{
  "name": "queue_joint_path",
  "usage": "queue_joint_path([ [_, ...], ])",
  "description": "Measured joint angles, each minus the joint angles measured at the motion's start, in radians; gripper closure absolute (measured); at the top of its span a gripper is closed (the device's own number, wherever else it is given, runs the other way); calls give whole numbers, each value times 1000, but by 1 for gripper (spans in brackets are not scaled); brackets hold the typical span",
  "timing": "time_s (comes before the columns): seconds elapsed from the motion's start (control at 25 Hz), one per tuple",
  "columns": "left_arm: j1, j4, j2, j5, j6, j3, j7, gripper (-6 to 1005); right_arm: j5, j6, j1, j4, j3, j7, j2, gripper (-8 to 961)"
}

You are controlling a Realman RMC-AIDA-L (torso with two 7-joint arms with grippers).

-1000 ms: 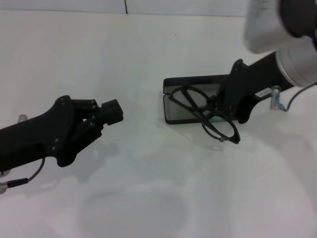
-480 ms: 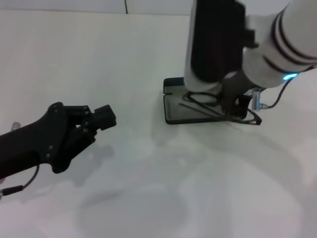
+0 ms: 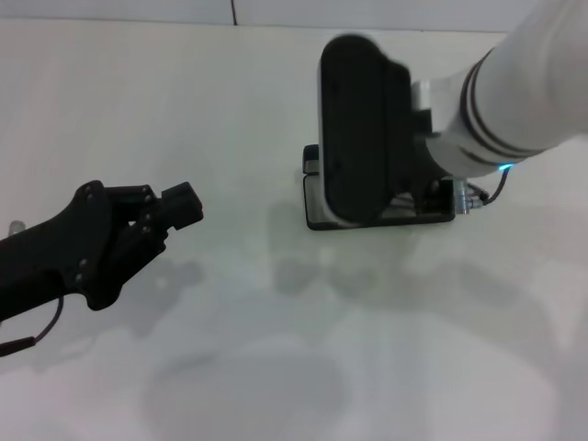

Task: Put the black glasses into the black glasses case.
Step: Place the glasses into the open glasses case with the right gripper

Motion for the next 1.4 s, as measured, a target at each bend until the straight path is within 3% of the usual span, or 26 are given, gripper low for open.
queue_joint_path([
  [0.36,-1,0,7,0,-6,-2,22,941,-99,76,23,67,-134,38,0,900],
  [0.44,11,0,26,3,-3,-2,26,941,-108,92,20,72,-144,38,0,900],
  [0.64,35,13,47,47,8,1,26,941,-117,127,18,91,-168,38,0,899],
  [0.84,72,81,46,127,21,3,26,941,-128,174,18,119,-197,38,0,898],
  [1.4,83,98,49,197,64,2,27,941,-132,233,16,155,-235,41,0,896],
])
